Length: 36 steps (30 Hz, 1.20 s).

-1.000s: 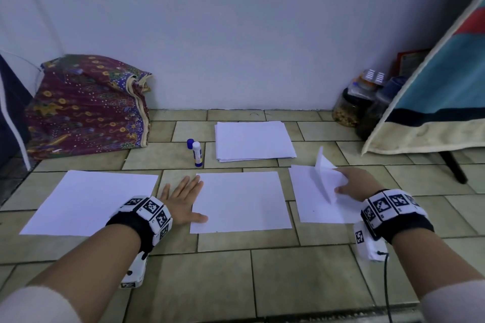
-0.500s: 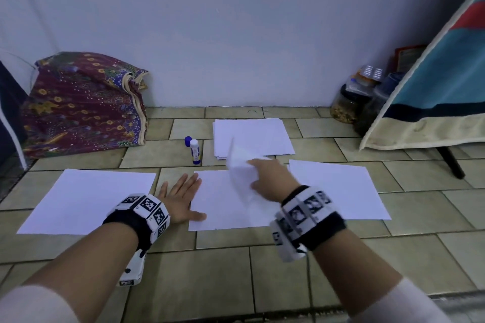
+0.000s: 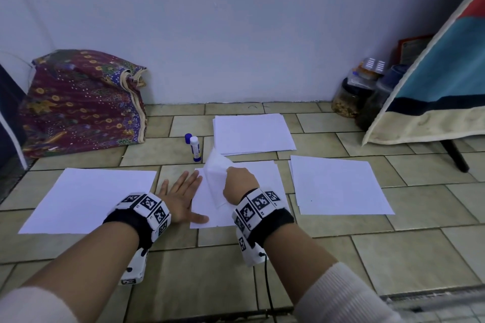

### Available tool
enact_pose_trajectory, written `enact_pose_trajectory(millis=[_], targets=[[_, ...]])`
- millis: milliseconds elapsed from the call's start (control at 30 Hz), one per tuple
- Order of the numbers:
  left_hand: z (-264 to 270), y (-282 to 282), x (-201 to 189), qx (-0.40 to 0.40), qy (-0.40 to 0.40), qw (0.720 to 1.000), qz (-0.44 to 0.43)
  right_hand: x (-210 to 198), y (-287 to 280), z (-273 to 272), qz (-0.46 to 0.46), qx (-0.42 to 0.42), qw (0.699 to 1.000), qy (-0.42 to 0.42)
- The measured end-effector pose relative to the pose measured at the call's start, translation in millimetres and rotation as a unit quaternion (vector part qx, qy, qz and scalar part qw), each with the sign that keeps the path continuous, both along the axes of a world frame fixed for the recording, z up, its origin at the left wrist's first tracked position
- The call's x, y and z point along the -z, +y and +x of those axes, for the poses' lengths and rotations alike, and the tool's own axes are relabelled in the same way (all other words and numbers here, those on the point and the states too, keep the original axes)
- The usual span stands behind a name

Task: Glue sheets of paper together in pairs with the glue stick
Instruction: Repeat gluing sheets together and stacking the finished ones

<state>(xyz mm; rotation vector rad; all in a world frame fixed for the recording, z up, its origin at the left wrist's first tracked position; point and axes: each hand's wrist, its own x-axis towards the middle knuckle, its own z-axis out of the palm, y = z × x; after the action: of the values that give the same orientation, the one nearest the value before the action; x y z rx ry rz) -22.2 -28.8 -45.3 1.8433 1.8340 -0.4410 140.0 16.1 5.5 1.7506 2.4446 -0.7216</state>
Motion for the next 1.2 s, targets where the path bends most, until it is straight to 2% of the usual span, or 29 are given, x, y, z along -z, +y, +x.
enact_pose_trajectory(millis=[633, 1200], targets=[[3.1, -0.6, -1.7, 0.001, 0.008, 1.000, -0.010, 5.1, -9.4, 2.1, -0.015, 0.036, 0.999, 0.013], [1.9, 0.3, 0.9, 0.002, 0.014, 1.000, -0.008, 3.5, -8.8, 4.0, -0.018, 0.034, 0.999, 0.016]])
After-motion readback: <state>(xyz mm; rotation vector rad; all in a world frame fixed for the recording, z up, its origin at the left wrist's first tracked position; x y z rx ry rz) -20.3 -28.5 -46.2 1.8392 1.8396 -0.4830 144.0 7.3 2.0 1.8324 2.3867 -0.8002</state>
